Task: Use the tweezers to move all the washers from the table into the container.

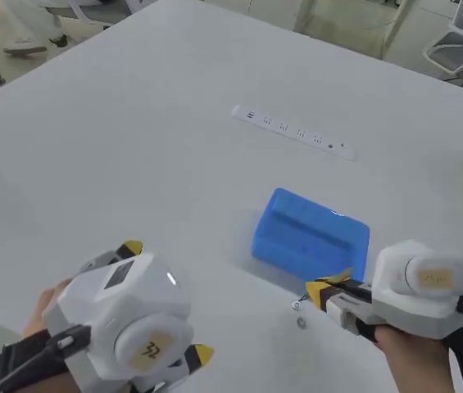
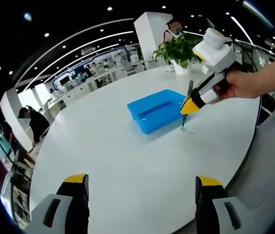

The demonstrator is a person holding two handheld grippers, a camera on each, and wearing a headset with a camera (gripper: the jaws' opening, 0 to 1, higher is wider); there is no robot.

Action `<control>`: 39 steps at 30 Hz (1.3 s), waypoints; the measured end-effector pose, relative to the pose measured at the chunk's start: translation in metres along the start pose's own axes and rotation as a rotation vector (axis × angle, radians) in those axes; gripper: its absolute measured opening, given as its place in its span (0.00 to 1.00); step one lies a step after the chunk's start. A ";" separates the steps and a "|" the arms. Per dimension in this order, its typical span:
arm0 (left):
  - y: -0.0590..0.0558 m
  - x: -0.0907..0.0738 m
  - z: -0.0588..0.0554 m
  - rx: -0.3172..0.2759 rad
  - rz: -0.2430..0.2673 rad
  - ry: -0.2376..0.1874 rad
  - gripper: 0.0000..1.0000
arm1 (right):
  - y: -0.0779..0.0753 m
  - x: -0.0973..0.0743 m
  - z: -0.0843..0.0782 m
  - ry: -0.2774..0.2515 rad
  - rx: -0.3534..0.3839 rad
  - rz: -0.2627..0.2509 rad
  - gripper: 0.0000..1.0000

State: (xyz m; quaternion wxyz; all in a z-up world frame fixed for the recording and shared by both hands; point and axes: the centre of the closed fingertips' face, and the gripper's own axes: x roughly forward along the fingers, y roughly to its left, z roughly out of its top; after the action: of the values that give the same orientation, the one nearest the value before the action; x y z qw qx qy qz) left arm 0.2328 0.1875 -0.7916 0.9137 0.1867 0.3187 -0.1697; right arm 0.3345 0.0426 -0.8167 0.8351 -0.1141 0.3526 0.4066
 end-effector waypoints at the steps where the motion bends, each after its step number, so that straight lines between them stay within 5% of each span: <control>1: 0.000 0.000 0.000 -0.001 0.000 0.001 0.92 | -0.001 0.000 -0.001 0.002 0.000 -0.001 0.05; 20: 0.001 0.001 -0.001 0.001 0.006 0.006 0.92 | -0.001 -0.002 -0.010 0.030 -0.023 -0.029 0.00; 24: 0.000 0.001 -0.001 0.007 0.002 0.009 0.92 | -0.001 -0.008 -0.019 0.031 0.004 -0.045 0.00; 26: -0.001 0.001 -0.001 0.012 0.001 0.010 0.92 | 0.001 -0.013 -0.030 0.027 0.089 -0.086 0.01; 33: -0.002 0.000 0.000 0.017 -0.005 0.002 0.92 | 0.013 -0.017 -0.059 0.078 0.082 -0.097 0.09; 39: -0.006 0.000 0.001 0.040 -0.013 0.000 0.92 | 0.014 -0.013 -0.062 0.091 0.078 -0.106 0.13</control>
State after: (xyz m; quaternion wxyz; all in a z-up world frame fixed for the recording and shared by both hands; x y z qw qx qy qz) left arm 0.2312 0.1821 -0.7923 0.9085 0.2030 0.3166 -0.1822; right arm 0.2877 0.0147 -0.8514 0.8423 -0.1186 0.3993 0.3421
